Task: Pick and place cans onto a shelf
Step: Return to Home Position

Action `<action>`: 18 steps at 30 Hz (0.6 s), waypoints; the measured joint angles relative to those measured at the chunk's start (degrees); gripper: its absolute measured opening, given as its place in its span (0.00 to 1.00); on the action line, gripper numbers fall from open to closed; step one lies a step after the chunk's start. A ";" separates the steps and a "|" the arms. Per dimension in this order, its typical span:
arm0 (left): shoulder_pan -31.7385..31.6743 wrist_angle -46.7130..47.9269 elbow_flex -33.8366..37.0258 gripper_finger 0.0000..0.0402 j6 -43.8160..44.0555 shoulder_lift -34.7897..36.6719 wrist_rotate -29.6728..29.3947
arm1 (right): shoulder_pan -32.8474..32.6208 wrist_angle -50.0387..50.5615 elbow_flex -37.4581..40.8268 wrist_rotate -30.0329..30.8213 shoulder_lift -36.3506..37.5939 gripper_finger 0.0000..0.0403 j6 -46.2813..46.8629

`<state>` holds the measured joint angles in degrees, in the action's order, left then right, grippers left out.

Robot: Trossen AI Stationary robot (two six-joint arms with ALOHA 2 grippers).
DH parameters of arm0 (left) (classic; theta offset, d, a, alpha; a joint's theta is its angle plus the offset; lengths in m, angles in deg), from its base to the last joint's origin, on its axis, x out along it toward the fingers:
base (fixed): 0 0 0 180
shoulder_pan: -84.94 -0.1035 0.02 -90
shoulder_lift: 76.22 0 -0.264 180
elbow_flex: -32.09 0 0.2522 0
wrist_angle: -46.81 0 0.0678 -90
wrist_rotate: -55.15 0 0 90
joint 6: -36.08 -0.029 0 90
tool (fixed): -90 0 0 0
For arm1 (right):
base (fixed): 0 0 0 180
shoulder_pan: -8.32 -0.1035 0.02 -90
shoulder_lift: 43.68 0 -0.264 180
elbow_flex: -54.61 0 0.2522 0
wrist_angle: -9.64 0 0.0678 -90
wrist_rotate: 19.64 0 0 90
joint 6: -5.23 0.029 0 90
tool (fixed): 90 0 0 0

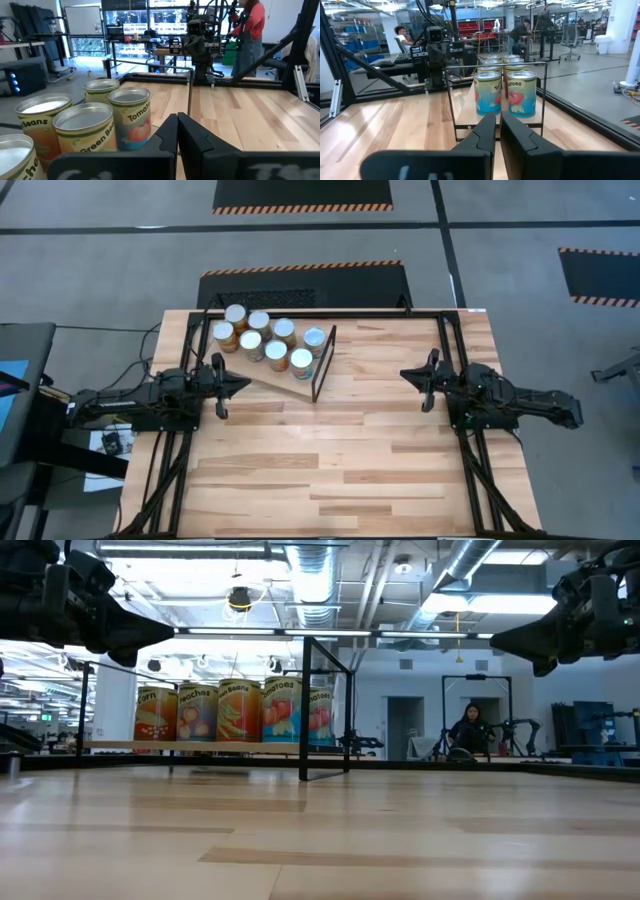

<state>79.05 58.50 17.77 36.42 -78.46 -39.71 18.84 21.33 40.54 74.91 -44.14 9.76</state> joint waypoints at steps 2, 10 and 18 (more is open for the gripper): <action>0.00 0.00 0.00 0.00 -0.04 0.00 0.00 | 0.00 0.00 0.00 0.00 -0.02 0.12 0.00; 0.00 0.00 0.00 0.00 -0.33 0.00 -0.02 | 0.00 -0.02 0.02 0.00 -0.02 0.12 0.00; 0.00 0.00 0.02 0.00 -0.35 0.00 -0.02 | 0.00 -0.04 0.02 -0.02 -0.01 0.12 0.00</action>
<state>79.05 58.50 17.79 36.07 -78.46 -39.74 18.84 21.29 40.56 74.89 -44.15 9.76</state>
